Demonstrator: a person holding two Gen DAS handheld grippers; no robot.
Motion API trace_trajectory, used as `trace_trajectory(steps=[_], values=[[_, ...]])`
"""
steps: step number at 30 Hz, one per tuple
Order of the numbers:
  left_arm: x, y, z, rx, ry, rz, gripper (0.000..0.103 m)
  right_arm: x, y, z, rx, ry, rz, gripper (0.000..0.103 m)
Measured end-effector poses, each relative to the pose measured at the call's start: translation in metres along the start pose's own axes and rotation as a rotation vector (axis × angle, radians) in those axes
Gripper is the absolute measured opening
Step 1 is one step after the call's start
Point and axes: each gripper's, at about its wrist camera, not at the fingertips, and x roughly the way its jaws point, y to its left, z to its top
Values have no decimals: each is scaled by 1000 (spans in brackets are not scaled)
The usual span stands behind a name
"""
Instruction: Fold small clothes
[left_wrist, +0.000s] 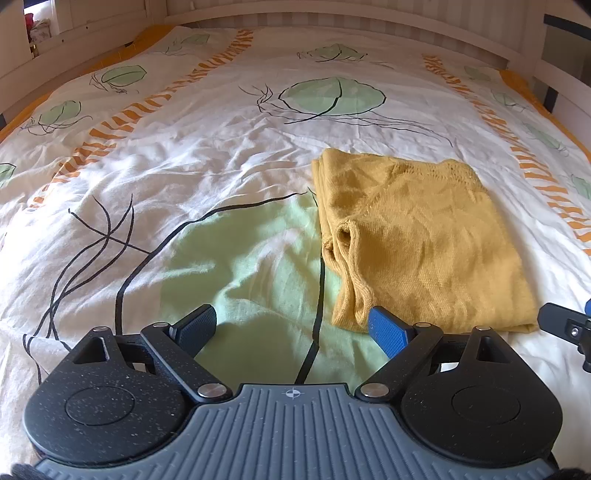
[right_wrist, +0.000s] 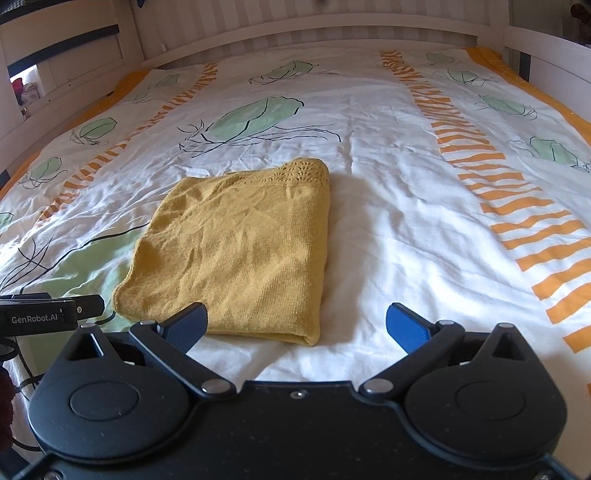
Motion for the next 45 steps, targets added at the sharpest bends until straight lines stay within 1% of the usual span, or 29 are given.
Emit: trace_trajectory(steps=[22,29,45], values=[[8,0,3,1,22,0,90,11,-1,2,14,29,18,102],[8,2,2,-19,10,4,89,11,-1,3,14,28,21,102],[9,2,4,-17,23,2,90,11,0,6,7,22,31,102]])
